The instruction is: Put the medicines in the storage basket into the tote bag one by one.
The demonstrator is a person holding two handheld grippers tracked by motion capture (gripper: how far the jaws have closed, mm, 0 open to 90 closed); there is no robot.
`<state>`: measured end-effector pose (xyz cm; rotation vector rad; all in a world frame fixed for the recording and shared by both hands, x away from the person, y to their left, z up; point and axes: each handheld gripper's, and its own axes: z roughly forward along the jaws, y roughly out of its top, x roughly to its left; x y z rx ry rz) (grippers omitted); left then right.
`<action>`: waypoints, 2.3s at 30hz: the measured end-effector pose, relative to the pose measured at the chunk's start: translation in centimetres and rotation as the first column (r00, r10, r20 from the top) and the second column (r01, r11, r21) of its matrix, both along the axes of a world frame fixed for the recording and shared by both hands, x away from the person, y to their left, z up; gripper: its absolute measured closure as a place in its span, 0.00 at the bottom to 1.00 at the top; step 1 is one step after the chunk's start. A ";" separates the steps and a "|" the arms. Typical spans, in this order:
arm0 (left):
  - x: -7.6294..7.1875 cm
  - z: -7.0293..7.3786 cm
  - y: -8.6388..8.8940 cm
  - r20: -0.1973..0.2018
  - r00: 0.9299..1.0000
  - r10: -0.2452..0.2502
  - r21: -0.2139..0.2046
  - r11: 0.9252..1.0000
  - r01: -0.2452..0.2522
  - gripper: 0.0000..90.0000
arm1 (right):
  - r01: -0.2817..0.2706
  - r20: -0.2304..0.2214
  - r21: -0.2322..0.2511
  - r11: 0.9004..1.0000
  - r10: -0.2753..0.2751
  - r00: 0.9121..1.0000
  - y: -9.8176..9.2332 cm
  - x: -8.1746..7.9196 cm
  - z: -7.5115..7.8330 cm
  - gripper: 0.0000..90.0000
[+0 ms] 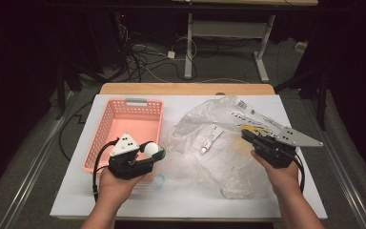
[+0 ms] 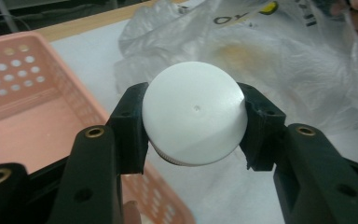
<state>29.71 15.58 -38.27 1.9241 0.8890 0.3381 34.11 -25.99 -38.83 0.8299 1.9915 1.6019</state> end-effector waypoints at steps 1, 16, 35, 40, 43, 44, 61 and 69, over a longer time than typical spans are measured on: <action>-0.1 -0.1 -0.3 0.001 1.000 -0.004 0.013 1.000 0.004 0.54 | -0.001 0.001 -0.003 1.000 0.001 1.000 0.0 0.0 0.0 1.00; -0.3 -1.2 -3.7 -0.006 0.997 -0.075 0.041 0.996 0.075 0.54 | -0.004 0.017 -0.003 1.000 0.004 1.000 -0.1 -0.1 0.3 1.00; 1.3 -1.9 -9.6 -0.007 0.990 -0.143 0.066 0.987 0.144 0.54 | -0.014 0.011 0.011 1.000 0.014 1.000 0.0 -0.1 0.3 1.00; 2.9 -2.6 -11.9 -0.010 0.988 -0.153 0.067 0.986 0.153 0.54 | -0.019 0.006 0.012 1.000 0.018 1.000 0.2 0.0 0.1 1.00; 3.9 -3.1 -13.0 -0.019 0.988 -0.153 0.058 0.986 0.153 0.54 | -0.018 0.008 0.012 1.000 0.018 1.000 0.2 0.0 0.1 1.00; 4.2 -3.3 -13.4 -0.022 0.988 -0.153 0.060 0.986 0.154 0.54 | -0.018 0.010 0.013 1.000 0.018 1.000 0.2 0.0 0.2 1.00; 7.4 -5.2 -18.3 -0.019 0.985 -0.171 0.089 0.981 0.172 0.54 | -0.012 0.008 0.015 1.000 0.012 1.000 0.2 0.2 0.1 1.00; 8.6 -6.2 -19.8 -0.035 0.988 -0.152 0.119 0.981 0.155 0.54 | 0.002 0.008 0.019 1.000 -0.003 1.000 -0.2 0.4 0.2 1.00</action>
